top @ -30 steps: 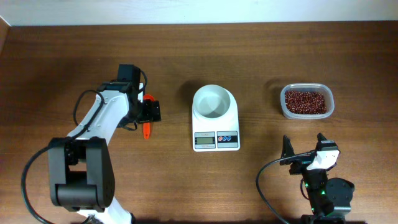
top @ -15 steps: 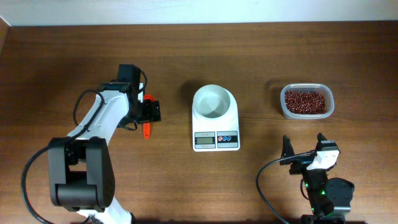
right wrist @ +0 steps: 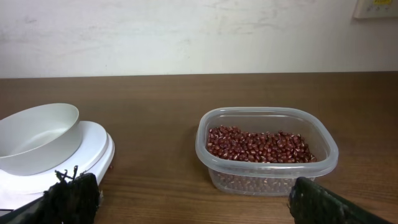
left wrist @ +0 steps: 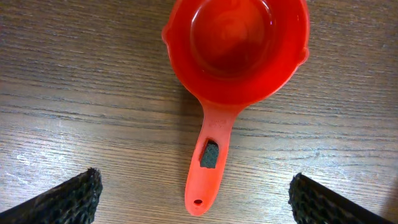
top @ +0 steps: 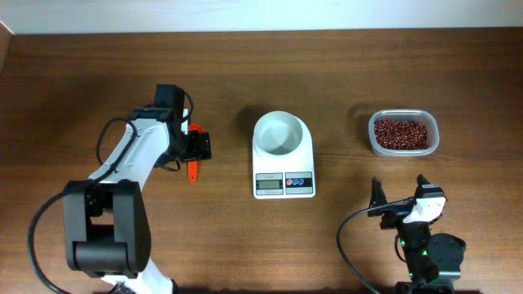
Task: Scoop item into bowl and weigh 50g on scale
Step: 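Lower the left gripper and close it on the scoop handle, then lift the red scoop with the left gripper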
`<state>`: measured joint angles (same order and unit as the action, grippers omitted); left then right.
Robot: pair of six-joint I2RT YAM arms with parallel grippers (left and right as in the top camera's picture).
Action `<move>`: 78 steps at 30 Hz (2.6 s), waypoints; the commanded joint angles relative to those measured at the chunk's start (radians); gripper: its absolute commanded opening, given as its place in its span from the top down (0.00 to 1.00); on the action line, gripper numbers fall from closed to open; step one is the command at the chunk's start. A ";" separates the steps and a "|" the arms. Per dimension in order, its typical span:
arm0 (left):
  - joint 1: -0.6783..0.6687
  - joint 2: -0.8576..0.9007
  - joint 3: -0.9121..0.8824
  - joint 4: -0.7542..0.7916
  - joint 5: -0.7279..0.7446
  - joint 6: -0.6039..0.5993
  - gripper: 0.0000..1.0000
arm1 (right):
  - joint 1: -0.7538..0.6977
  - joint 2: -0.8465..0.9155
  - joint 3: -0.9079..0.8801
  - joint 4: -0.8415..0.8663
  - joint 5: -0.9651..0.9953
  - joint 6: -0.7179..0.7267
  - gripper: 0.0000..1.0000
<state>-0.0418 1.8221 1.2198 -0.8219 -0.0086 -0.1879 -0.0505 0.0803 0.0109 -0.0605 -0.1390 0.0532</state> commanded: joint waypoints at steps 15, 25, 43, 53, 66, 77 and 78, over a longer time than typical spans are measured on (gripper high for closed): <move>0.001 0.007 0.008 0.002 -0.007 -0.006 0.01 | 0.005 -0.005 -0.005 -0.005 0.002 0.007 0.01; 0.001 0.007 0.008 0.002 -0.007 -0.006 0.01 | 0.005 -0.005 -0.005 -0.005 0.002 0.007 0.01; 0.001 0.007 0.008 0.002 -0.007 -0.006 0.01 | 0.005 -0.005 -0.005 -0.005 0.002 0.007 0.01; 0.001 0.007 0.008 0.016 0.103 -0.006 0.01 | 0.005 -0.005 -0.005 -0.005 0.002 0.007 0.01; -0.006 -0.005 0.286 -0.377 0.106 -0.006 0.80 | 0.005 -0.005 -0.005 -0.005 0.001 0.007 0.01; -0.005 -0.004 -0.090 0.141 0.060 -0.005 0.01 | 0.005 -0.005 -0.005 -0.005 0.001 0.007 0.01; -0.005 -0.004 -0.093 0.145 0.041 -0.005 0.01 | 0.005 -0.005 -0.005 -0.005 0.002 0.007 0.01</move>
<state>-0.0456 1.8233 1.1358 -0.6918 0.0700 -0.1993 -0.0505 0.0803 0.0105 -0.0605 -0.1390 0.0528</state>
